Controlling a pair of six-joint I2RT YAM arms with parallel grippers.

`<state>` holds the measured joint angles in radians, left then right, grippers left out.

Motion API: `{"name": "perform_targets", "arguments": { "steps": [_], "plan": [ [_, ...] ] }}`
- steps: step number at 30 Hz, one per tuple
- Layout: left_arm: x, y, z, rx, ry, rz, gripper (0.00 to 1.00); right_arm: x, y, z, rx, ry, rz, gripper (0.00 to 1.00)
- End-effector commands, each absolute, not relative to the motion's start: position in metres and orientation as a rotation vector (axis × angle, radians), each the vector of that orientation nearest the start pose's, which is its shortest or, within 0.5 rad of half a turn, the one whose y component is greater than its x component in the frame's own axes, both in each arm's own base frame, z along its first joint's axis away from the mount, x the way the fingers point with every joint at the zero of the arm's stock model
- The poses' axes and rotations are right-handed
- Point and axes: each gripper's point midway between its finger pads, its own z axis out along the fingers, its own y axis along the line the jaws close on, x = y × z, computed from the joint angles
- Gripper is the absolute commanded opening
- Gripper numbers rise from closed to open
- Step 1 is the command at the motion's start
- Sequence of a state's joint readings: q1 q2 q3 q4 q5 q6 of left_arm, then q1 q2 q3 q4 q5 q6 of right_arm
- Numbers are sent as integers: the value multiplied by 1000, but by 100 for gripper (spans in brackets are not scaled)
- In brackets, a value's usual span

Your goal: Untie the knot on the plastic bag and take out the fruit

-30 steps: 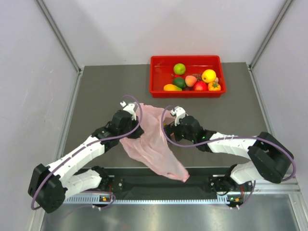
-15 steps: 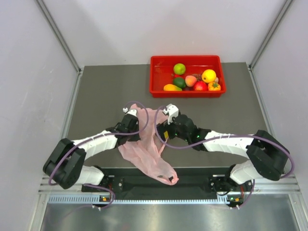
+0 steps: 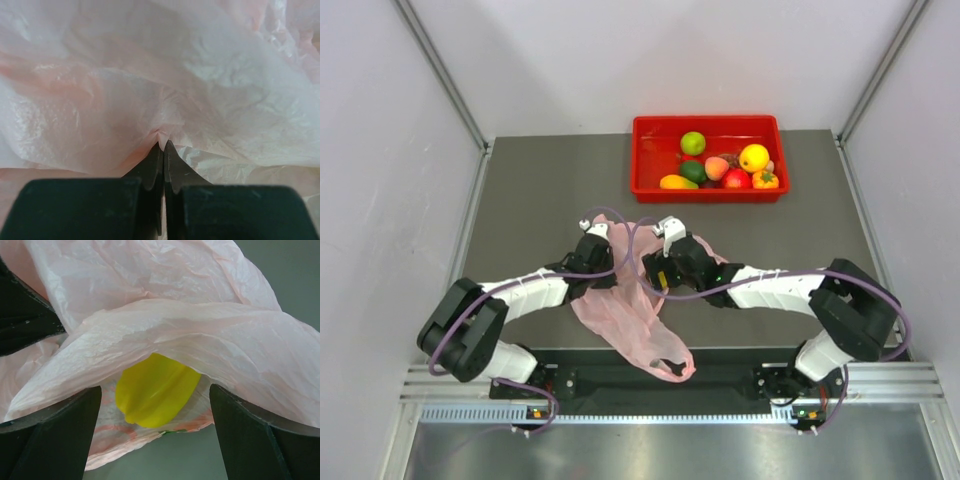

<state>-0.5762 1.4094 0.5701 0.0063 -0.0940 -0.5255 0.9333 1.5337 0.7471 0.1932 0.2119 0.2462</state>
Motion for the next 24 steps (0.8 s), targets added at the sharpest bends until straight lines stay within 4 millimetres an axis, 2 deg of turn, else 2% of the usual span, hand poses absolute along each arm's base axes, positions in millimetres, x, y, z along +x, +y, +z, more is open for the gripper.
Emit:
{"name": "perform_targets", "arguments": {
  "steps": [1,4,6,10,14,17,18,20,21,23,24],
  "plan": [
    [276,-187,22,17,2417,-436,0,271,322,79,-565,2073,462,88],
    [275,-190,22,23,2412,-460,0,277,330,76,-541,2081,470,90],
    [276,-191,25,25,2406,-469,0,282,332,63,-526,2118,433,90],
    [276,-193,31,37,2387,-487,0,291,336,54,-444,2143,406,89],
    [277,-195,35,45,2377,-500,0,297,337,50,-414,2144,389,84],
    [276,-195,35,47,2376,-508,0,297,336,49,-417,2141,384,68],
    [276,-195,35,47,2376,-508,0,295,334,47,-422,2145,383,59],
    [274,-194,35,48,2373,-510,0,293,332,53,-432,2131,390,49],
    [274,-194,36,50,2371,-510,0,290,328,52,-440,2135,388,39],
    [274,-194,36,49,2371,-511,0,287,324,63,-444,2115,395,25],
    [273,-194,36,52,2372,-514,0,282,318,60,-463,2130,388,7]
  ]
}}
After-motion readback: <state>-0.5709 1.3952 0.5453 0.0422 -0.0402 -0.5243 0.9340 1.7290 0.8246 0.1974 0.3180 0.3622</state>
